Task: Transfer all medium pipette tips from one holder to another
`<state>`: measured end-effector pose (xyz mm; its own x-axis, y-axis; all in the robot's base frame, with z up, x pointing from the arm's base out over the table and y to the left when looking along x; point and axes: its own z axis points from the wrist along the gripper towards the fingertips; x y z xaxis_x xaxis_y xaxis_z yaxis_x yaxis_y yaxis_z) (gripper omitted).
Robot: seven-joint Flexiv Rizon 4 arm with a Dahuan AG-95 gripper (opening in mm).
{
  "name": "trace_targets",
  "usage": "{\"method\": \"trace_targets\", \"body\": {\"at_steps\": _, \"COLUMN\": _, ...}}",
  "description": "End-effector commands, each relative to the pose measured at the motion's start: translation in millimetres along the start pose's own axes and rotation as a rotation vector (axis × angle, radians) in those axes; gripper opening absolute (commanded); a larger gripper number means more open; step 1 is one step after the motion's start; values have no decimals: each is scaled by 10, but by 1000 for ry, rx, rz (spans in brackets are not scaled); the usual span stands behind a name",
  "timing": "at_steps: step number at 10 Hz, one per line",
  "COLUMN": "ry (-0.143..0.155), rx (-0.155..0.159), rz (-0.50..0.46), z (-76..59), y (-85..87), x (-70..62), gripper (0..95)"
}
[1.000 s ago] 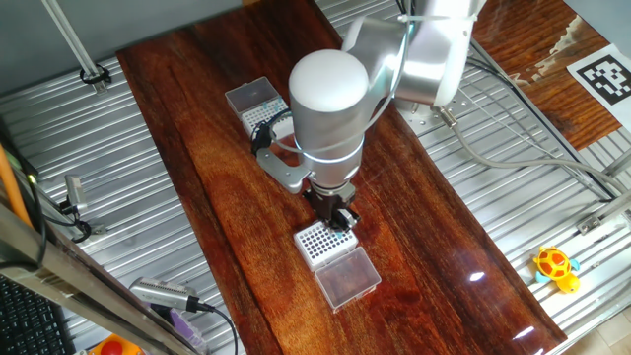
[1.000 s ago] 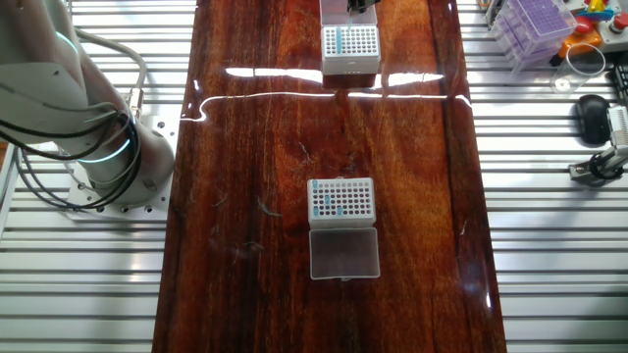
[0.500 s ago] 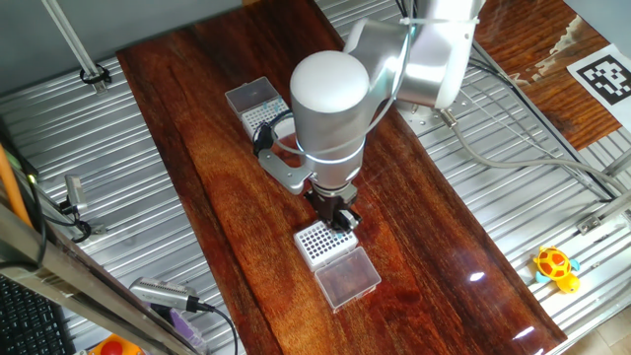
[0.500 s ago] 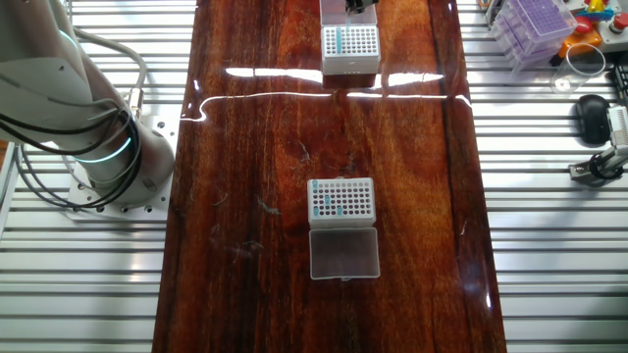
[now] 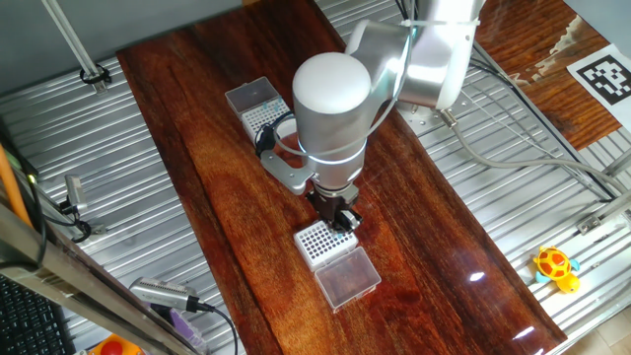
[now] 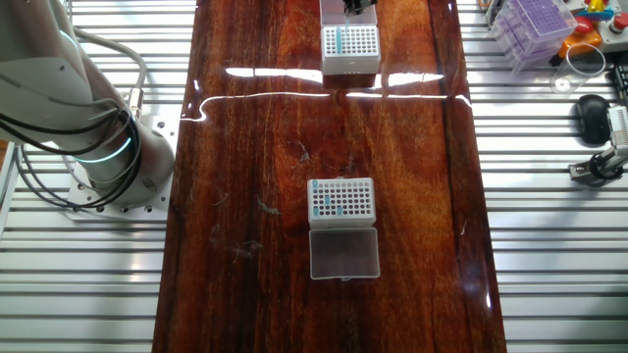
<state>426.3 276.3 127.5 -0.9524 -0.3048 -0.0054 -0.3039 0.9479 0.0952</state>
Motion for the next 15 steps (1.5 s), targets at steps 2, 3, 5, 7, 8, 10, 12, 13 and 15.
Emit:
{"method": "trace_targets", "body": {"at_steps": 2, "ry": -1, "rx": -2, "rz": -1, "z": 10, "y": 3, "x": 1, "gripper": 0}}
{"method": "trace_targets", "body": {"at_steps": 3, "ry": -1, "rx": -4, "rz": -1, "z": 10, "y": 3, "x": 1, "gripper": 0}}
{"method": "trace_targets", "body": {"at_steps": 5, "ry": 1, "rx": -8, "rz": -3, "z": 12, "y": 2, "x": 5, "gripper": 0}}
{"method": "trace_targets", "body": {"at_steps": 7, "ry": 2, "rx": -12, "rz": -4, "z": 8, "y": 4, "x": 7, "gripper": 0}}
{"method": "trace_targets", "body": {"at_steps": 8, "ry": 3, "rx": -12, "rz": -3, "z": 2, "y": 7, "x": 9, "gripper": 0}}
{"method": "trace_targets", "body": {"at_steps": 10, "ry": 2, "rx": -12, "rz": -3, "z": 10, "y": 5, "x": 22, "gripper": 0}}
{"method": "trace_targets", "body": {"at_steps": 12, "ry": -1, "rx": -11, "rz": -5, "z": 46, "y": -7, "x": 57, "gripper": 0}}
{"method": "trace_targets", "body": {"at_steps": 13, "ry": -1, "rx": -10, "rz": -6, "z": 52, "y": -10, "x": 63, "gripper": 0}}
{"method": "trace_targets", "body": {"at_steps": 15, "ry": -5, "rx": -8, "rz": -8, "z": 95, "y": -28, "x": 65, "gripper": 0}}
